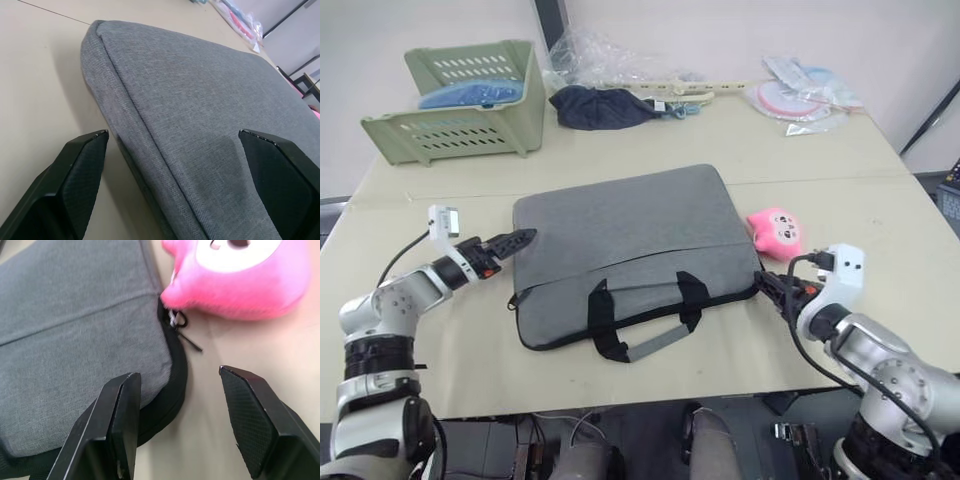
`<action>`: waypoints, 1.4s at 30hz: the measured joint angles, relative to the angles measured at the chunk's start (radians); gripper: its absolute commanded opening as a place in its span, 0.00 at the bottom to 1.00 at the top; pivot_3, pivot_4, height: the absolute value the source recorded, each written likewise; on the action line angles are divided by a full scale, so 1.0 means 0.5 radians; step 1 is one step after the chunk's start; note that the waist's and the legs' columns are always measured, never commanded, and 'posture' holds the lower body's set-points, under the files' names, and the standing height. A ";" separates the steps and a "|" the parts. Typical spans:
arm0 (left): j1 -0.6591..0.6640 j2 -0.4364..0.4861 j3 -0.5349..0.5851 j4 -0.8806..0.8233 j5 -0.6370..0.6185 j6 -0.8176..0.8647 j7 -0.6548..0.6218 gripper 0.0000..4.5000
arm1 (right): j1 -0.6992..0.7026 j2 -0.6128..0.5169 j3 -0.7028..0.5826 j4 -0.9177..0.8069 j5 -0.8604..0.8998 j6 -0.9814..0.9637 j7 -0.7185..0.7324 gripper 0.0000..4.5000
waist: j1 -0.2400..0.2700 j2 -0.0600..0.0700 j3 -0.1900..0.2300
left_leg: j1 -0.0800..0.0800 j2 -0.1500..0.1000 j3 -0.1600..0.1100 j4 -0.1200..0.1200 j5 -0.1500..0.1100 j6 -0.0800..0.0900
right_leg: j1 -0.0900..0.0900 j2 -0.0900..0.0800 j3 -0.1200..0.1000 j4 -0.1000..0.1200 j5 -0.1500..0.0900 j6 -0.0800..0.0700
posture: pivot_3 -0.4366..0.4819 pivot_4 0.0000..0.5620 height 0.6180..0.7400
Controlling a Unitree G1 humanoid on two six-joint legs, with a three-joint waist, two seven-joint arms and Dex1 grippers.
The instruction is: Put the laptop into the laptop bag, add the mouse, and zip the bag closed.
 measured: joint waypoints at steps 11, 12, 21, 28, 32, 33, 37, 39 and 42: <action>-0.054 -0.031 -0.010 0.076 0.010 0.019 -0.002 1.00 | 0.009 -0.002 0.065 0.131 0.018 -0.186 0.000 0.63 | 0.000 0.008 -0.007 | 0.003 -0.001 0.000 0.001 0.000 0.000 | 0.003 -0.001 0.001 0.001 0.000 0.000 | 0.48 0.27 1.00; -0.058 -0.032 -0.015 0.083 0.017 0.019 -0.002 1.00 | 0.015 -0.002 0.085 0.140 0.020 -0.200 0.000 0.63 | 0.000 0.010 -0.009 | 0.003 -0.001 -0.001 0.001 0.000 0.000 | 0.003 -0.001 0.001 0.001 0.000 0.000 | 0.48 0.27 1.00; -0.094 -0.041 -0.015 0.153 0.049 0.019 0.009 1.00 | 0.064 0.004 0.139 0.143 0.035 -0.283 -0.030 0.63 | 0.000 0.017 -0.021 | 0.004 -0.001 -0.002 0.002 0.000 0.000 | 0.005 -0.002 0.001 0.002 0.000 0.000 | 0.48 0.27 1.00; -0.103 -0.053 0.052 0.216 0.010 0.021 0.023 1.00 | 0.079 0.002 0.166 0.139 0.065 -0.291 -0.044 0.63 | -0.009 0.016 -0.024 | 0.006 -0.001 -0.002 0.001 0.000 0.000 | 0.005 -0.002 0.002 0.004 0.000 0.000 | 0.48 0.27 1.00; -0.100 -0.078 0.132 0.236 -0.052 0.059 0.058 1.00 | 0.078 -0.005 0.177 0.139 0.066 -0.299 -0.047 0.63 | -0.013 0.016 -0.025 | 0.007 -0.001 -0.002 0.001 0.000 0.000 | 0.005 -0.002 0.002 0.004 0.000 0.000 | 0.48 0.27 1.00; -0.099 -0.082 0.145 0.236 -0.064 0.065 0.068 1.00 | 0.078 -0.006 0.180 0.140 0.066 -0.302 -0.047 0.63 | -0.014 0.016 -0.025 | 0.007 -0.001 -0.002 0.001 0.000 0.000 | 0.005 -0.002 0.002 0.004 0.000 0.000 | 0.48 0.27 1.00; -0.072 -0.111 0.223 0.239 -0.091 0.080 0.149 0.70 | 0.075 -0.007 0.205 0.153 0.067 -0.325 -0.049 0.63 | -0.030 0.015 -0.025 | 0.007 -0.001 -0.002 0.001 0.000 0.000 | 0.005 -0.002 0.002 0.004 0.000 0.000 | 0.48 0.27 1.00; -0.050 -0.113 0.244 0.241 -0.091 0.080 0.167 0.51 | 0.072 -0.007 0.214 0.154 0.068 -0.327 -0.051 0.63 | -0.040 0.015 -0.025 | 0.007 -0.001 -0.002 0.000 0.000 0.000 | 0.005 -0.002 0.002 0.003 0.000 0.000 | 0.48 0.27 1.00; -0.037 -0.135 0.263 0.237 -0.121 0.083 0.167 0.20 | 0.064 0.000 0.222 0.171 0.077 -0.327 -0.067 0.63 | -0.047 0.008 -0.029 | 0.006 -0.001 -0.002 0.000 0.000 0.000 | 0.005 -0.002 0.001 0.003 0.000 0.000 | 0.48 0.27 1.00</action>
